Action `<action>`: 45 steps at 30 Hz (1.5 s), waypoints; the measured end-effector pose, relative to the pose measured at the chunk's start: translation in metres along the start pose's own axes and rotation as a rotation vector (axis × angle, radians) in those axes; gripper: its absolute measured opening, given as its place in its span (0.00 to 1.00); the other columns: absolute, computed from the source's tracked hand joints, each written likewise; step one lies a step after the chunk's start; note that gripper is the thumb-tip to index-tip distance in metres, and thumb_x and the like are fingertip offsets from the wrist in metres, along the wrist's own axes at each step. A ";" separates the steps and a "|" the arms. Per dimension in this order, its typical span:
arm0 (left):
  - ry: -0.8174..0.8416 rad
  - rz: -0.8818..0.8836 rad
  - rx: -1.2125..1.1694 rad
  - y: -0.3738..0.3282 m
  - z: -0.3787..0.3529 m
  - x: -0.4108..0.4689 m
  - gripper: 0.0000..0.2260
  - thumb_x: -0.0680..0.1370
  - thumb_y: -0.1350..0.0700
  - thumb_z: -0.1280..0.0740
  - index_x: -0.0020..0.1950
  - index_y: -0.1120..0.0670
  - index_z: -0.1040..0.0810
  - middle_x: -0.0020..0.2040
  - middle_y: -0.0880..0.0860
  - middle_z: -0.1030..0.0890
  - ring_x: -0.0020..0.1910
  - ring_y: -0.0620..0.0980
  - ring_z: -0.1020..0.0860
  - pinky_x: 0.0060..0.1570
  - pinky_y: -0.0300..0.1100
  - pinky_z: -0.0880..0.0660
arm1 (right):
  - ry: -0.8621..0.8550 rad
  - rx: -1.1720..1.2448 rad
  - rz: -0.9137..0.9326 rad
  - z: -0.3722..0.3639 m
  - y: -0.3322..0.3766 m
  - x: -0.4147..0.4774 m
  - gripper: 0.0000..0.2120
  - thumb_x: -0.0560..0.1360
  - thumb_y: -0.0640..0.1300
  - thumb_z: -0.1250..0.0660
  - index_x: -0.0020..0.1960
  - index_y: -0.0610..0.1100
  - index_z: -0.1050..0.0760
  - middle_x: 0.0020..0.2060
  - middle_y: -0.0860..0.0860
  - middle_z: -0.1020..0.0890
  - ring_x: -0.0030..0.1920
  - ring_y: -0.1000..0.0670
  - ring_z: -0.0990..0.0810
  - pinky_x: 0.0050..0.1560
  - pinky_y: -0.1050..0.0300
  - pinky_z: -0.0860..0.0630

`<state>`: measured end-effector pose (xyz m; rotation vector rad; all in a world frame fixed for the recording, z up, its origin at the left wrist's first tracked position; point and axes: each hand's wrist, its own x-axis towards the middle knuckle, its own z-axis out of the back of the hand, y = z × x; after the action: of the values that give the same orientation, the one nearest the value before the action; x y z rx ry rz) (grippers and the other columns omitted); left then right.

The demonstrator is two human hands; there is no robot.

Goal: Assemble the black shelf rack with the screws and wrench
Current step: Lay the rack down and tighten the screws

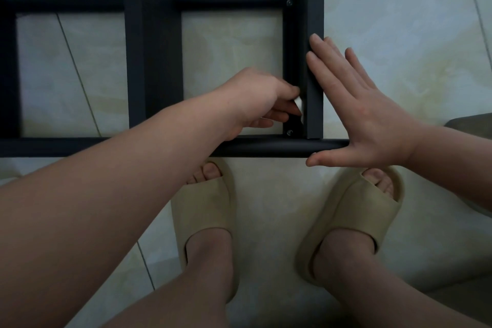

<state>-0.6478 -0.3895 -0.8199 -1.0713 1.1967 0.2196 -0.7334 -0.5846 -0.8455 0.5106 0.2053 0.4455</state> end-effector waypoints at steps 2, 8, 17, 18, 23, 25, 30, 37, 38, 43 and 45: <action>-0.001 0.003 -0.002 0.000 0.000 -0.001 0.06 0.80 0.52 0.33 0.54 0.52 0.19 0.41 0.49 0.13 0.42 0.46 0.17 0.52 0.44 0.23 | -0.002 0.001 -0.001 0.000 0.000 0.000 0.58 0.72 0.76 0.39 0.82 0.34 0.54 0.82 0.38 0.55 0.82 0.41 0.58 0.80 0.35 0.56; 0.002 0.021 -0.068 -0.004 -0.004 -0.001 0.05 0.81 0.53 0.34 0.52 0.53 0.20 0.39 0.49 0.15 0.41 0.47 0.18 0.45 0.42 0.26 | 0.002 0.005 -0.005 0.001 0.001 0.000 0.59 0.71 0.76 0.38 0.81 0.34 0.53 0.82 0.38 0.54 0.82 0.41 0.58 0.80 0.35 0.56; 0.032 0.062 -0.031 -0.003 -0.001 0.001 0.07 0.82 0.54 0.37 0.49 0.54 0.21 0.39 0.49 0.13 0.40 0.46 0.17 0.46 0.42 0.24 | 0.004 0.000 -0.001 0.001 0.001 0.000 0.59 0.72 0.76 0.39 0.81 0.34 0.53 0.82 0.38 0.54 0.82 0.41 0.58 0.80 0.35 0.55; 0.039 0.061 -0.017 -0.003 0.000 0.001 0.07 0.82 0.54 0.37 0.50 0.54 0.21 0.40 0.49 0.13 0.41 0.46 0.17 0.47 0.42 0.24 | 0.003 0.001 0.001 0.001 0.001 0.000 0.59 0.72 0.76 0.39 0.81 0.34 0.53 0.82 0.38 0.54 0.82 0.41 0.58 0.80 0.35 0.55; 0.081 0.043 0.046 -0.001 0.007 0.000 0.07 0.83 0.57 0.38 0.48 0.54 0.22 0.39 0.49 0.14 0.41 0.46 0.18 0.48 0.42 0.24 | 0.004 -0.001 0.004 0.001 0.000 0.000 0.59 0.72 0.76 0.39 0.81 0.33 0.54 0.82 0.38 0.55 0.82 0.40 0.58 0.80 0.34 0.55; 0.106 0.022 0.070 0.001 0.011 -0.002 0.07 0.83 0.58 0.38 0.48 0.54 0.22 0.39 0.49 0.14 0.41 0.47 0.19 0.48 0.42 0.25 | 0.003 -0.003 0.001 0.001 0.000 0.000 0.59 0.72 0.75 0.38 0.81 0.33 0.54 0.82 0.38 0.55 0.82 0.40 0.58 0.80 0.34 0.55; 0.176 -0.046 0.167 0.005 0.020 -0.007 0.06 0.83 0.60 0.38 0.50 0.56 0.22 0.41 0.49 0.15 0.43 0.46 0.20 0.48 0.40 0.25 | 0.004 -0.007 -0.003 0.001 0.001 0.000 0.59 0.71 0.75 0.37 0.81 0.33 0.54 0.82 0.37 0.54 0.82 0.40 0.58 0.80 0.35 0.56; 0.234 -0.099 0.334 0.005 0.024 -0.013 0.06 0.83 0.60 0.38 0.50 0.55 0.21 0.46 0.50 0.14 0.45 0.43 0.18 0.53 0.43 0.24 | 0.012 -0.004 -0.006 0.001 0.001 0.000 0.59 0.71 0.75 0.37 0.82 0.34 0.54 0.82 0.38 0.55 0.82 0.41 0.58 0.80 0.34 0.55; 0.238 -0.105 0.353 0.005 0.024 -0.013 0.07 0.83 0.60 0.38 0.50 0.54 0.21 0.46 0.50 0.14 0.44 0.42 0.18 0.53 0.43 0.24 | 0.013 -0.003 -0.005 0.001 0.001 0.000 0.59 0.71 0.75 0.37 0.82 0.34 0.54 0.82 0.38 0.55 0.82 0.41 0.58 0.80 0.34 0.55; 0.254 -0.126 0.381 0.008 0.022 -0.014 0.07 0.82 0.62 0.37 0.48 0.55 0.20 0.45 0.49 0.15 0.43 0.40 0.18 0.51 0.40 0.22 | 0.008 -0.005 -0.006 0.001 0.001 0.000 0.59 0.71 0.75 0.37 0.81 0.33 0.54 0.82 0.37 0.54 0.82 0.41 0.58 0.80 0.35 0.56; 0.251 -0.139 0.402 0.010 0.022 -0.014 0.07 0.82 0.62 0.36 0.48 0.55 0.20 0.44 0.49 0.15 0.41 0.38 0.19 0.48 0.34 0.22 | 0.009 -0.004 -0.008 0.001 0.001 0.000 0.59 0.71 0.75 0.37 0.81 0.33 0.53 0.81 0.37 0.54 0.82 0.41 0.58 0.80 0.36 0.56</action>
<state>-0.6459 -0.3625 -0.8144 -0.8367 1.3146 -0.2627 -0.7330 -0.5841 -0.8438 0.5039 0.2154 0.4402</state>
